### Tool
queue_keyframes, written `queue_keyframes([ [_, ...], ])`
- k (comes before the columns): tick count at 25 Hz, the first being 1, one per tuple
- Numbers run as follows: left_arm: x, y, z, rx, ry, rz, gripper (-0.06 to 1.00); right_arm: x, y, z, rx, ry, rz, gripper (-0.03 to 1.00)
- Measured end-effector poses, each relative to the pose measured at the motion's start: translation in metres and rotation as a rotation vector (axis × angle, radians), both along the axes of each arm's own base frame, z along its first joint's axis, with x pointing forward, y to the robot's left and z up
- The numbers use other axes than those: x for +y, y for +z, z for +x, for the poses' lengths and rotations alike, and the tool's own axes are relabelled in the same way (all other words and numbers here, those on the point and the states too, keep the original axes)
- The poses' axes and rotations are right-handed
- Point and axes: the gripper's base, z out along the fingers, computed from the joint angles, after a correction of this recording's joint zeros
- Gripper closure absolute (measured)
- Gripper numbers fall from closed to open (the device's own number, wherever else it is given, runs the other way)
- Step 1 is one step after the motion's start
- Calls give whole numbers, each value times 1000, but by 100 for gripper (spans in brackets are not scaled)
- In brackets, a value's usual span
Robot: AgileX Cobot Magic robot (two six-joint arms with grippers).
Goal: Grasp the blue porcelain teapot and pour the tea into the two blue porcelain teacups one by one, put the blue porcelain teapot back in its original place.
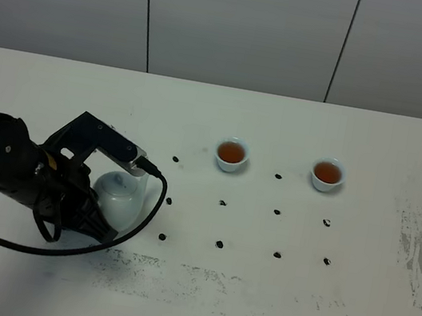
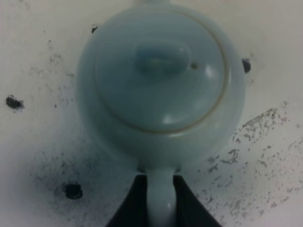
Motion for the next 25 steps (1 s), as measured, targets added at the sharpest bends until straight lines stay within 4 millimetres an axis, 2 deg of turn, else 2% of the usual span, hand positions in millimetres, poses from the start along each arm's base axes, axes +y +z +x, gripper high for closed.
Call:
queue_keyframes([
  [5, 0, -10, 2, 23, -2, 13, 87, 0, 0, 0, 0, 0, 0, 76],
  [25, 3, -17, 0, -44, -35, 37, 87, 0, 0, 0, 0, 0, -1, 76],
])
